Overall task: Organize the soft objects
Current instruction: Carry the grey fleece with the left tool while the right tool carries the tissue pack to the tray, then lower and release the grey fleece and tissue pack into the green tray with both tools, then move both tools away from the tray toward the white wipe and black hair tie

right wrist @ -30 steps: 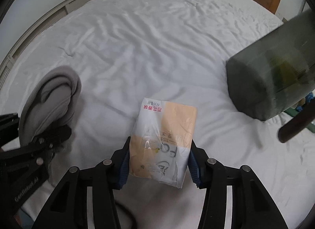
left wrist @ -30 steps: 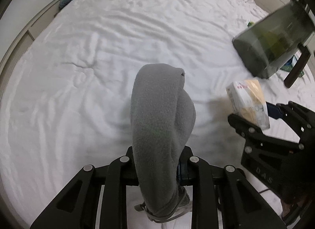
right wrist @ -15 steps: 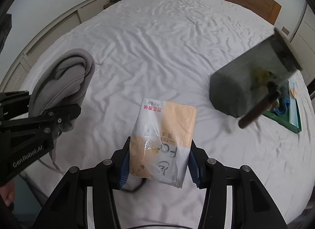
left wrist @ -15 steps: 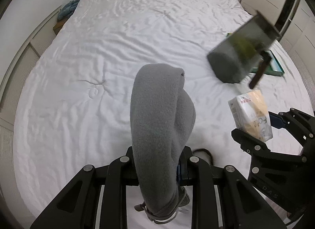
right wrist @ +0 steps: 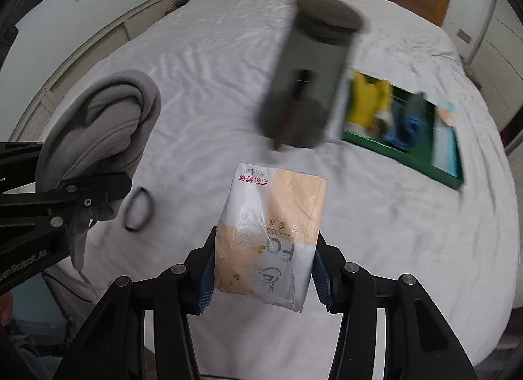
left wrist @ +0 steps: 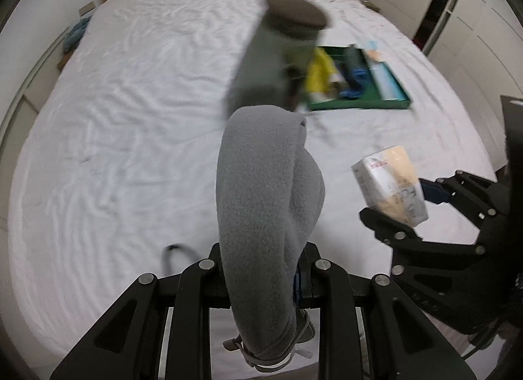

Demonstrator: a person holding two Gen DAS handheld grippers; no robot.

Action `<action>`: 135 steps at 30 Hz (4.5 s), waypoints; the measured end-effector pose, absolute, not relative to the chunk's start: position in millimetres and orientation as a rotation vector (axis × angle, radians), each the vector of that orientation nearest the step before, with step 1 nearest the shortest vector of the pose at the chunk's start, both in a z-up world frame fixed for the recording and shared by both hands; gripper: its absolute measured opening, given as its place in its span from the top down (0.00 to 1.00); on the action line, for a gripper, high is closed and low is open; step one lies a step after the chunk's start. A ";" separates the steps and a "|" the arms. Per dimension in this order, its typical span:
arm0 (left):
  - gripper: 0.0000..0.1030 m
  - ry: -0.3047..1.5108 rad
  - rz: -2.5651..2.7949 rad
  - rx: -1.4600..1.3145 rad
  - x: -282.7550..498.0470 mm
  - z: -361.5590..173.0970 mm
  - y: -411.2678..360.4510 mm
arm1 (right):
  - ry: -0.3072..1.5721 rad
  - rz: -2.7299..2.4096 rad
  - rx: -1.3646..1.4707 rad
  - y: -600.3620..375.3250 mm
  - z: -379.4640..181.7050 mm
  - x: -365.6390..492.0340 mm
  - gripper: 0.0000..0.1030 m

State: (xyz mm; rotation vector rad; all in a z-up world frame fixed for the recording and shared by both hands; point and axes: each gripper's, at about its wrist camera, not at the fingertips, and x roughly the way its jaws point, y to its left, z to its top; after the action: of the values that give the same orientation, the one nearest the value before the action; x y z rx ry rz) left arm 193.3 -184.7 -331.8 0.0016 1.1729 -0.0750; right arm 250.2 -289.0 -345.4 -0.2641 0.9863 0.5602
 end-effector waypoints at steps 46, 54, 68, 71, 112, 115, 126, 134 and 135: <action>0.77 1.222 -0.097 -0.123 557.9 -464.4 -366.2 | 0.895 0.316 -0.133 -466.1 -466.0 591.6 0.52; 0.71 1.268 -0.089 -0.106 572.4 -482.4 -362.4 | 0.961 0.309 -0.158 -456.3 -494.5 618.9 0.51; 0.53 1.260 -0.059 -0.108 588.1 -479.7 -362.7 | 0.957 0.315 -0.172 -445.3 -499.4 638.7 0.48; 0.49 1.251 -0.051 -0.105 589.7 -477.2 -361.4 | 0.948 0.326 -0.150 -448.7 -495.0 640.8 0.46; 0.32 1.027 -0.068 -0.165 506.6 -382.1 -366.5 | 0.867 0.266 -0.117 -496.4 -430.0 544.6 0.24; 0.32 0.987 -0.075 -0.158 485.5 -369.6 -370.5 | 0.863 0.247 -0.128 -496.6 -425.4 533.6 0.24; 0.32 0.955 -0.145 -0.169 406.1 -346.8 -346.0 | 0.854 0.181 -0.121 -500.8 -406.8 472.2 0.24; 0.32 0.999 -0.142 -0.146 307.2 -353.6 -288.7 | 0.826 0.144 -0.131 -480.4 -380.7 407.9 0.24; 0.32 1.014 -0.135 -0.145 291.5 -355.6 -275.9 | 0.824 0.155 -0.139 -472.3 -377.2 394.2 0.24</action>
State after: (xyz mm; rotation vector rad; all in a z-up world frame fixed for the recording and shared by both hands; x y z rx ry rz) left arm 291.5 -275.9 -355.6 -0.1449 1.0140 -0.1349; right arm 394.2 -472.3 -377.2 -0.1395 0.8242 0.1549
